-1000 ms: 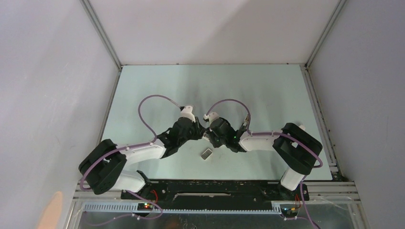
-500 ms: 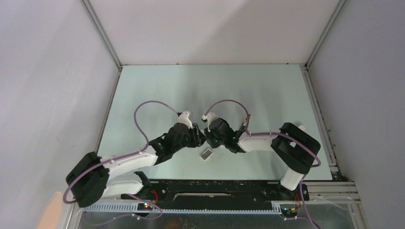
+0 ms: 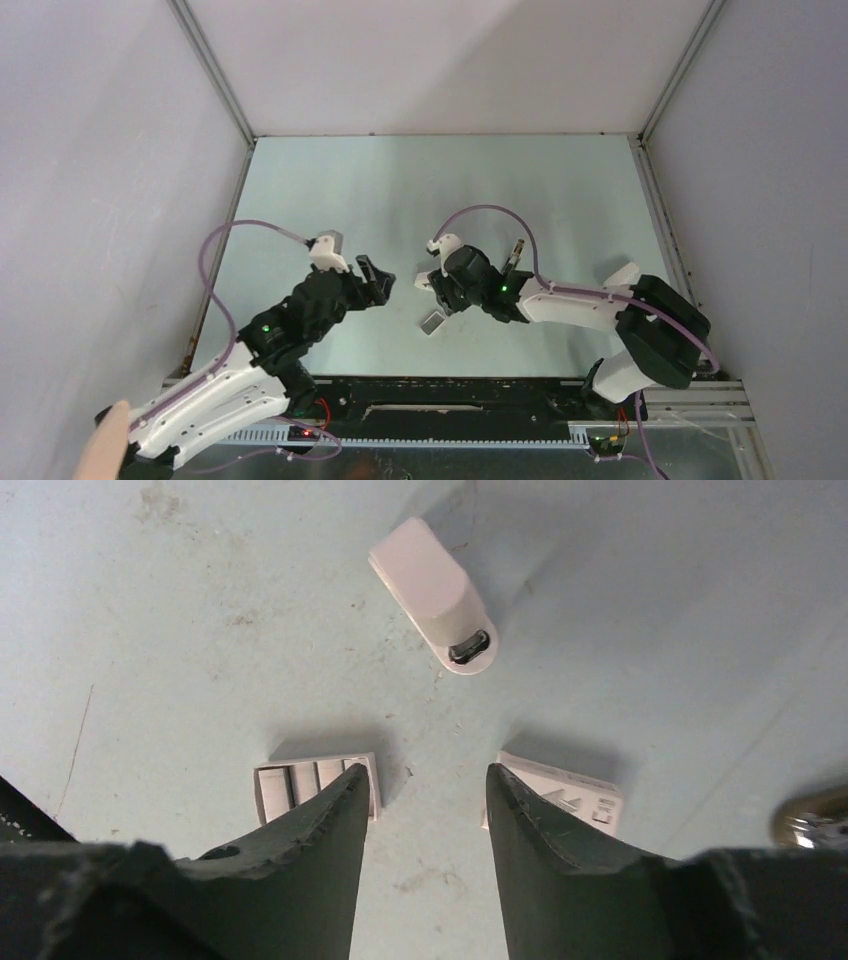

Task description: Load the staples into the stapler

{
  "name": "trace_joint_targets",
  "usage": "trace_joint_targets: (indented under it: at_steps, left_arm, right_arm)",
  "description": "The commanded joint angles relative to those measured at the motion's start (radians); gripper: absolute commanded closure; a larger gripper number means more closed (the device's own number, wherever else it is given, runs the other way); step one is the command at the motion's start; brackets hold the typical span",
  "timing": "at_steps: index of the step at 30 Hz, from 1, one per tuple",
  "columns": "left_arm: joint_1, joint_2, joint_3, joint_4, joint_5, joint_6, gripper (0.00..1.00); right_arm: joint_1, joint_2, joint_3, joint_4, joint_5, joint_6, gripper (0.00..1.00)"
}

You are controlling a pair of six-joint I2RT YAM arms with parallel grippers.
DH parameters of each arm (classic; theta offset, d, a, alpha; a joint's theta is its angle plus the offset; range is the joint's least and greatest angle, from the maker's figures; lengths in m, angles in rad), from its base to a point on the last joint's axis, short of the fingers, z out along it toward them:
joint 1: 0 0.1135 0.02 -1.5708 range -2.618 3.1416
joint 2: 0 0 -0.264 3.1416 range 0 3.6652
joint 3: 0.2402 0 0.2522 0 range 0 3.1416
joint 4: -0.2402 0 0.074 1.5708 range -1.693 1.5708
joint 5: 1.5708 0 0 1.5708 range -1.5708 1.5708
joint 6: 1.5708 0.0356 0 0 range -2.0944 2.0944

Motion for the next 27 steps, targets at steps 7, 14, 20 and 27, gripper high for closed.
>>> trace_joint_targets:
  at_steps: [7, 14, 20, 27]
  left_arm:
    - [0.0, -0.177, 0.254, -0.428, -0.21, 0.158, 0.01]
    - [-0.001, -0.24, 0.31, -0.483, -0.246, 0.326, 0.0]
    - [0.0, -0.307, 0.249, -0.415, -0.233, 0.392, 0.0]
    - [0.001, -0.348, 0.216, -0.411, -0.259, 0.396, 0.0]
  right_arm:
    - [-0.041, 0.008, 0.316, -0.34, -0.052, -0.207, 0.39]
    - [-0.048, 0.203, 0.576, -0.529, -0.103, -0.354, 0.4]
    - [-0.046, 0.371, 0.782, -0.677, -0.084, -0.411, 0.44]
    - [-0.034, 0.495, 0.903, -0.773, -0.09, -0.463, 0.48]
